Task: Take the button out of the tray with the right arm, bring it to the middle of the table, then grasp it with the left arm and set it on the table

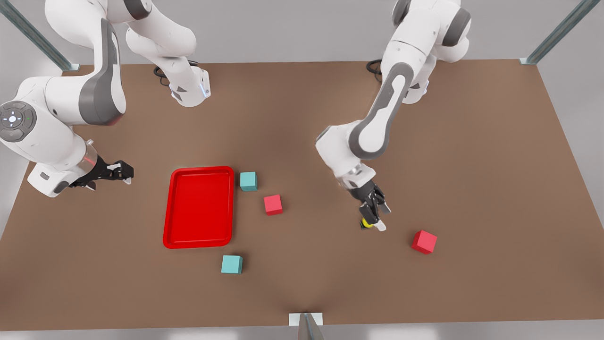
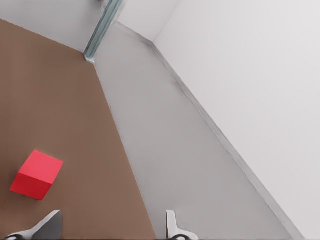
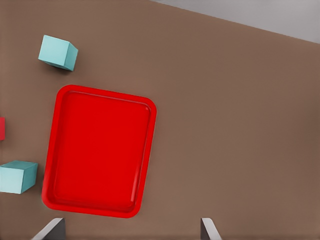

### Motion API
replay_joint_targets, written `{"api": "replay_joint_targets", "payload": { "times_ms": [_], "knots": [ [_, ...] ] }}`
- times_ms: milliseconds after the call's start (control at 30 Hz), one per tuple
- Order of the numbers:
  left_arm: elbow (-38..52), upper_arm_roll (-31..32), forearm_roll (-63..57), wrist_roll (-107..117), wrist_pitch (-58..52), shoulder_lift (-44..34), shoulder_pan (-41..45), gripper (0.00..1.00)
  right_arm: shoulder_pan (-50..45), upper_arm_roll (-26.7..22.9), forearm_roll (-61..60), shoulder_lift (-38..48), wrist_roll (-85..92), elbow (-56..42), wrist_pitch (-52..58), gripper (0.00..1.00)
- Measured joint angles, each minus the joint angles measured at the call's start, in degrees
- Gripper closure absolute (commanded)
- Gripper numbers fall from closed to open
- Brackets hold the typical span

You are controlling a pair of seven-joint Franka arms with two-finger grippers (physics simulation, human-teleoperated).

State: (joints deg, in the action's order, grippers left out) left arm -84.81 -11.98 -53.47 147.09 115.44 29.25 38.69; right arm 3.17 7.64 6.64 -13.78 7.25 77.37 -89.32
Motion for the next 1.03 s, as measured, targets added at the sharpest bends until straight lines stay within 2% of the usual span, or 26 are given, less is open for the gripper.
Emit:
{"api": "replay_joint_targets", "payload": {
  "times_ms": [67, 133, 167, 233, 333, 433, 567, 700, 1033],
  "knots": [
    [10.3, -2.6, 24.6, -15.7, -7.3, 0.7, -11.9, 0.0, 0.0, 0.0, 0.0, 0.0, 0.0, 0.0, 0.0, 0.0],
    [16.1, -2.9, 38.7, -30.3, -14.5, -0.2, -15.1, 0.0, -0.1, 0.0, 0.0, 0.0, 0.0, 0.0, 0.0, 0.0],
    [16.7, 0.5, 43.0, -37.0, -17.6, -2.9, -18.2, 0.0, -0.1, 0.0, 0.1, 0.0, 0.0, 0.0, 0.0, 0.0],
    [11.7, 5.9, 47.8, -49.3, -22.2, -11.5, -22.3, 0.0, -0.2, 0.0, 0.2, 0.0, 0.0, 0.0, 0.0, 0.0],
    [0.3, 7.7, 50.4, -65.3, -24.6, -22.5, -22.6, 0.0, -0.1, 0.0, 0.2, 0.0, 0.0, 0.0, 0.0, 0.0],
    [-5.5, 8.1, 51.7, -80.3, -24.1, -21.9, -22.4, 0.0, 0.1, 0.0, 0.1, 0.0, 0.0, 0.0, 0.0, 0.0],
    [-5.7, 8.2, 53.2, -99.6, -22.9, -17.6, -24.1, 0.0, 0.3, 0.0, 0.1, 0.0, 0.0, 0.0, 0.1, 0.0],
    [-2.5, 8.2, 53.9, -114.9, -23.5, -19.2, -25.1, 0.0, 0.4, 0.0, 0.1, 0.0, 0.0, 0.0, 0.1, 0.0],
    [-2.3, 8.2, 54.3, -141.0, -24.6, -21.6, -24.7, 0.0, 1.3, 0.0, -0.4, 0.0, -0.1, 0.1, 0.1, 0.0]
  ]
}}
